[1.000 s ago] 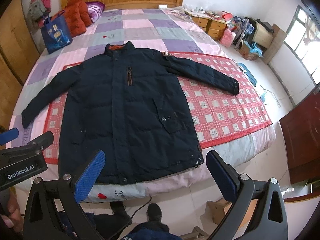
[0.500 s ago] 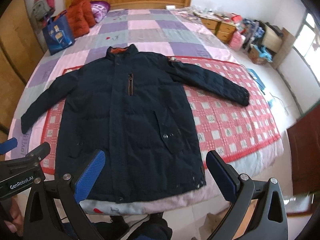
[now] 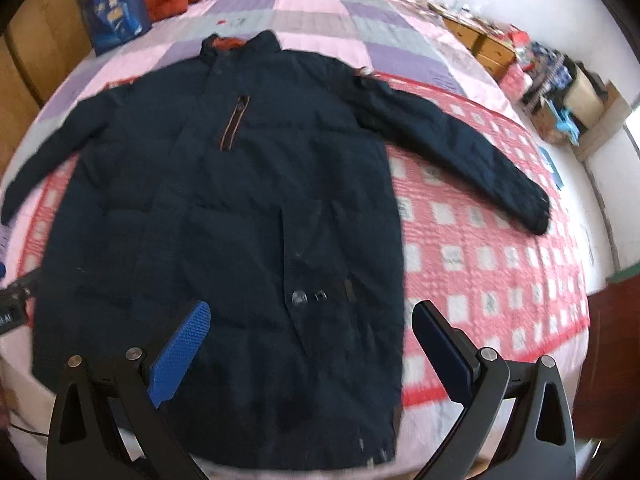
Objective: Fold large clothes
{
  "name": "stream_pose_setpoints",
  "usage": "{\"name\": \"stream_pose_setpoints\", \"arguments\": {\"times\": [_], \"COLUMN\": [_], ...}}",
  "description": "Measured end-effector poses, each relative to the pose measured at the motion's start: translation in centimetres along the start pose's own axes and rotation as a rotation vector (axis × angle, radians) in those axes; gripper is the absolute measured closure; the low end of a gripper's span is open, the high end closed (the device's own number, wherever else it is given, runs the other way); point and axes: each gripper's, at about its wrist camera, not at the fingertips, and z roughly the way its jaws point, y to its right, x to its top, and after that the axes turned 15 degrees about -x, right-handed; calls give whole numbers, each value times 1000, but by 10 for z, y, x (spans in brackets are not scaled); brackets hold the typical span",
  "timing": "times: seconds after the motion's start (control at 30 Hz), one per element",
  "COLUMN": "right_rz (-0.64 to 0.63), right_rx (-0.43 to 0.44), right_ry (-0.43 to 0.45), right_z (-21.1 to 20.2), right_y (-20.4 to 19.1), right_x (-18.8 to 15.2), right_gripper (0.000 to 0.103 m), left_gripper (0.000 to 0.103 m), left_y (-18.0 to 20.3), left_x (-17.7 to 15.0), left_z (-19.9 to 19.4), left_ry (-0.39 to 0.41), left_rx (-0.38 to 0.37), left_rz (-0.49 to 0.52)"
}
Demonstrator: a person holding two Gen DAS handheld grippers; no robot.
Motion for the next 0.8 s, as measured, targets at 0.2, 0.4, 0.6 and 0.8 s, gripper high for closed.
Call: {"name": "stream_pose_setpoints", "arguments": {"times": [0.2, 0.4, 0.6, 0.8], "right_rz": [-88, -117, -62, -131], "right_rx": [49, 35, 88, 4], "right_ry": [104, 230, 138, 165], "right_z": [78, 141, 181, 152], "right_y": [-78, -137, -106, -46], "right_x": [32, 95, 59, -34], "right_gripper": [0, 0, 0, 0], "left_gripper": [0, 0, 0, 0], "left_y": [-31, -46, -81, -107], "left_x": [37, 84, 39, -46], "left_z": [79, 155, 143, 101], "left_ry": [46, 79, 136, 120], "left_rx": [9, -26, -132, -44], "left_rz": [80, 123, 91, 175]}}
